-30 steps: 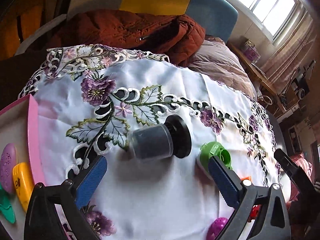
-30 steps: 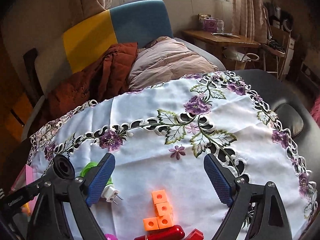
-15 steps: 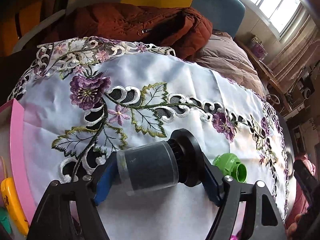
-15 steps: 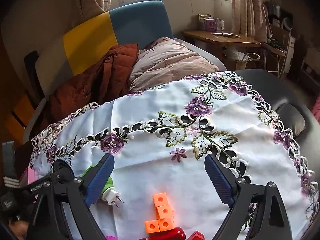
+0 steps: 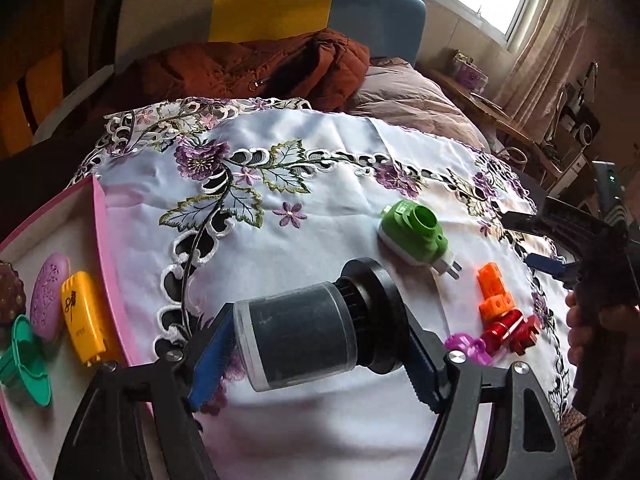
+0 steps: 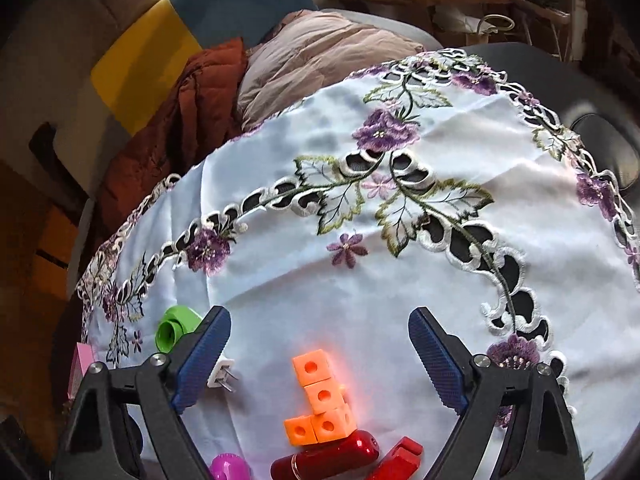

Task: Organize rigid objects
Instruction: 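Grasp the red cylinder tube with the right tool while the left tool holds the spool, then carry the spool over the tray with the left tool while the right tool holds the red tube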

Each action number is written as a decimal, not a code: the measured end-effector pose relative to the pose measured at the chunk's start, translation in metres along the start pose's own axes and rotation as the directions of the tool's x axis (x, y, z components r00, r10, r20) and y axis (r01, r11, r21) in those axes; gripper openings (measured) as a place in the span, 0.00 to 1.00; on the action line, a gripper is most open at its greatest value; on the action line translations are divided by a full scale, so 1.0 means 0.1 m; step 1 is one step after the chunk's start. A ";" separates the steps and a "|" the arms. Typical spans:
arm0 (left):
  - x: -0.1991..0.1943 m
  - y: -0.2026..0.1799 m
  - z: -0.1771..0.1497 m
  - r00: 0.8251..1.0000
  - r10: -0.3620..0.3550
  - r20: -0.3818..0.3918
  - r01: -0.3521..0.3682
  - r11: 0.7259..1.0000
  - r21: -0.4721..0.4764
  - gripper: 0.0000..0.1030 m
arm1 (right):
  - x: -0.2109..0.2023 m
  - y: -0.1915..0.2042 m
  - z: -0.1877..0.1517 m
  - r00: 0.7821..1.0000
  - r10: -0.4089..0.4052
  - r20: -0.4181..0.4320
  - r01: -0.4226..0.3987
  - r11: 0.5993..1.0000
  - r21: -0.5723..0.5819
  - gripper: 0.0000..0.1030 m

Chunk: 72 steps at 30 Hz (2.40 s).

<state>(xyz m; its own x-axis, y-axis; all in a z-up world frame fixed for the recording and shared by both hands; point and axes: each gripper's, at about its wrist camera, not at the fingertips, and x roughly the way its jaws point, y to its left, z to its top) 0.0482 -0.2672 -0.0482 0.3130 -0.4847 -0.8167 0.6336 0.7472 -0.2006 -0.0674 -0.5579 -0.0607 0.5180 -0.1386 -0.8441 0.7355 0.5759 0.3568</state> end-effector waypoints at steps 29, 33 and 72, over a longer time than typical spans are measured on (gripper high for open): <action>-0.80 0.42 -0.63 0.994 -0.067 0.085 0.070 0.997 -0.029 0.75 | -0.09 0.30 -0.57 0.955 -0.216 -0.203 0.126 0.916 -0.381 0.76; -0.83 0.46 -0.66 0.994 -0.068 0.089 0.071 0.997 -0.037 0.75 | -0.07 0.40 -0.63 0.946 -0.229 -0.230 0.099 0.878 -0.469 0.76; -1.14 0.99 -0.87 0.980 0.138 0.140 -0.120 0.984 -0.131 0.75 | 0.38 1.24 -1.06 0.989 -0.085 -0.123 -0.008 0.793 -0.609 0.72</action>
<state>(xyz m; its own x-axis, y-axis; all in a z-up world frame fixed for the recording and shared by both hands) 0.0136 -0.0989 -0.0219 0.4933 -0.4357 -0.7529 0.4931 0.8531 -0.1706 -0.0024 -0.4058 -0.0913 0.3964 -0.0868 -0.9140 0.3132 0.9486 0.0457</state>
